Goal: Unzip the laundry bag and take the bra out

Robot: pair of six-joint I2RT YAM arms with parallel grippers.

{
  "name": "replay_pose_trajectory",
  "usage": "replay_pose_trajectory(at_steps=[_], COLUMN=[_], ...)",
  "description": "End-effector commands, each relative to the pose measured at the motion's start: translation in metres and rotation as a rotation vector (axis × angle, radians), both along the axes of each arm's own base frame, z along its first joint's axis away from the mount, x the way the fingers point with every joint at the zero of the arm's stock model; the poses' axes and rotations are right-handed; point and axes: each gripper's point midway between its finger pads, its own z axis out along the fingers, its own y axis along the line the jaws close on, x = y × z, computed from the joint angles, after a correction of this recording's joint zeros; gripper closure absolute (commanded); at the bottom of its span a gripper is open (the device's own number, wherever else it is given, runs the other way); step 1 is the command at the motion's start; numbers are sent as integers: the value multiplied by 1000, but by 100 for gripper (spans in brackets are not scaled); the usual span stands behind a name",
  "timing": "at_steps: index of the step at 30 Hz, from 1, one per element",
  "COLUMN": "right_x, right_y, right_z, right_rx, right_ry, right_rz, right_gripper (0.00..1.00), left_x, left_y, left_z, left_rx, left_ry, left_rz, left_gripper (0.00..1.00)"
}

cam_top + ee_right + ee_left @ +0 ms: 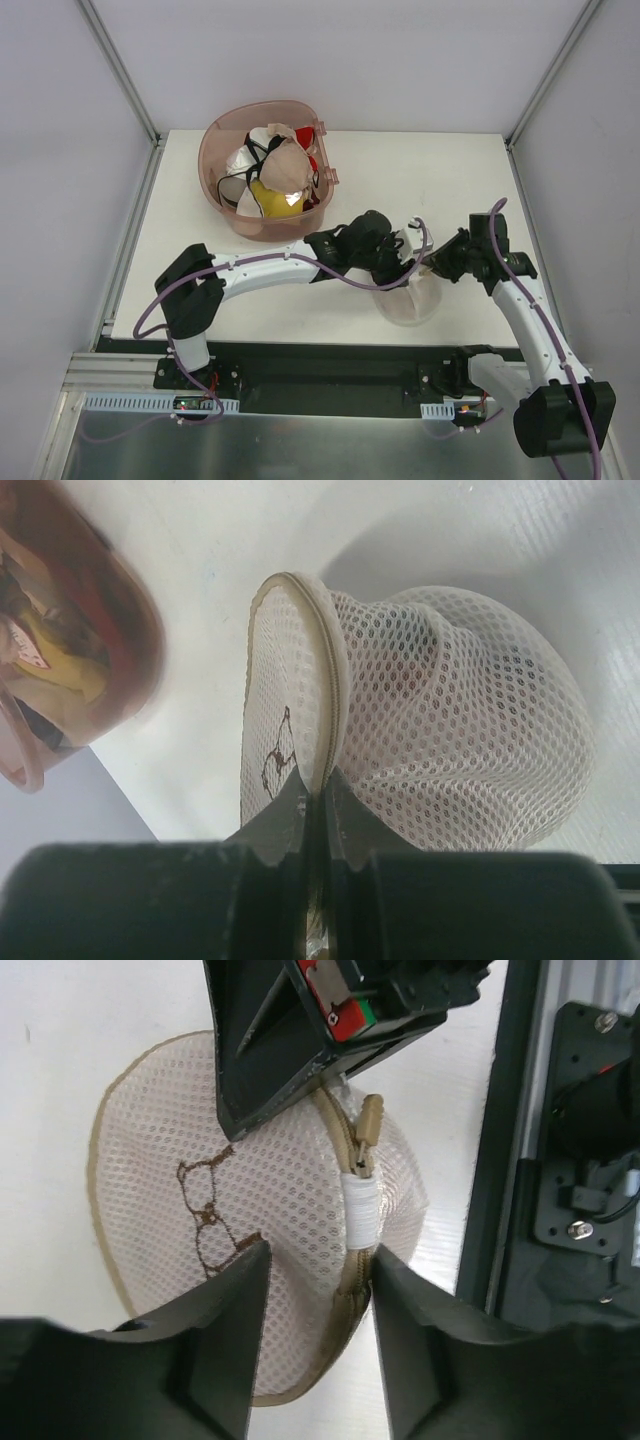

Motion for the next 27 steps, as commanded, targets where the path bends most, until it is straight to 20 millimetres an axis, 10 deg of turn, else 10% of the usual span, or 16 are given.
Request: replay_pose_trajectory(at_steps=[1,2,5,6,10,17,27], right_x=[-4,-4,-6,-8,-8,-18,-41], right_y=[0,1,-7,-12,-25,-14,28], right_z=[15,17,24,28,55,86,77], right_rx=[-16,-17,-93,-138,-226,-191,-5], right_ry=[-34,-45,-69,-91,-215,-467,-546], right_rz=[23,34,85,120,157,250,476], right_gripper=[98,85,21,16,17,57,54], left_x=[9,10,7,4,-4,-14,-20], left_y=[-8,-8,-3,-2,7,20,23], left_z=[13,13,15,15,20,29,43], left_rx=[-27,-26,-23,-23,-35,-73,-123], left_ry=[-46,-49,-59,-63,-59,27,120], left_rz=[17,17,5,-9,-33,-69,-117], left_gripper=[71,94,100,100,100,100,100])
